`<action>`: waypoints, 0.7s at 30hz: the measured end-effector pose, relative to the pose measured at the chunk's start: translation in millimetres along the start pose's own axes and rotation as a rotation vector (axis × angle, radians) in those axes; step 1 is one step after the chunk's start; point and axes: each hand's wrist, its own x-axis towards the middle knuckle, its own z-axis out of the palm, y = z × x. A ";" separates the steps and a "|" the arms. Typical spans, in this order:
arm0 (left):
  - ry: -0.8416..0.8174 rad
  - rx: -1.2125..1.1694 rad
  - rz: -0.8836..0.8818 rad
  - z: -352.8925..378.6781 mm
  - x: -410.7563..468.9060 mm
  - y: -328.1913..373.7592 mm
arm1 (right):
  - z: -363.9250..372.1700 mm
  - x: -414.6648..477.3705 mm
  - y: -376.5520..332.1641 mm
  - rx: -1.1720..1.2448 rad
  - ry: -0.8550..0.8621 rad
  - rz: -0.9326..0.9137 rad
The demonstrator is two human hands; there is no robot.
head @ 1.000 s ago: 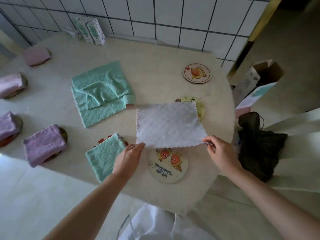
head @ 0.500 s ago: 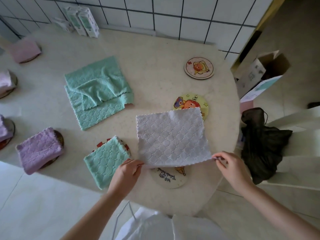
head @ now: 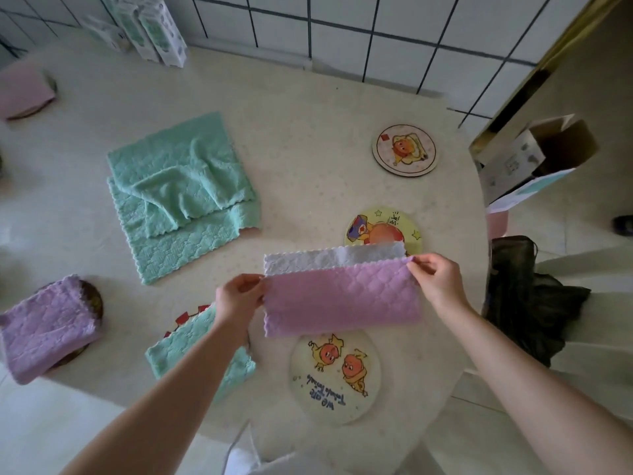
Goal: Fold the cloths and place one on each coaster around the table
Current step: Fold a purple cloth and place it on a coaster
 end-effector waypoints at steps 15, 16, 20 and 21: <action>0.062 -0.014 -0.034 15.9 38.9 19.2 | 16.6 52.9 -1.1 -0.205 -0.040 0.039; 0.066 0.002 -0.034 17.1 40.6 19.7 | 17.2 54.2 -2.3 -0.219 -0.038 0.036; 0.087 0.064 -0.050 21.0 49.3 20.0 | 19.4 56.2 -4.9 -0.238 -0.034 0.018; 0.094 0.075 -0.057 22.1 51.7 20.2 | 19.6 56.7 -5.2 -0.243 -0.033 0.010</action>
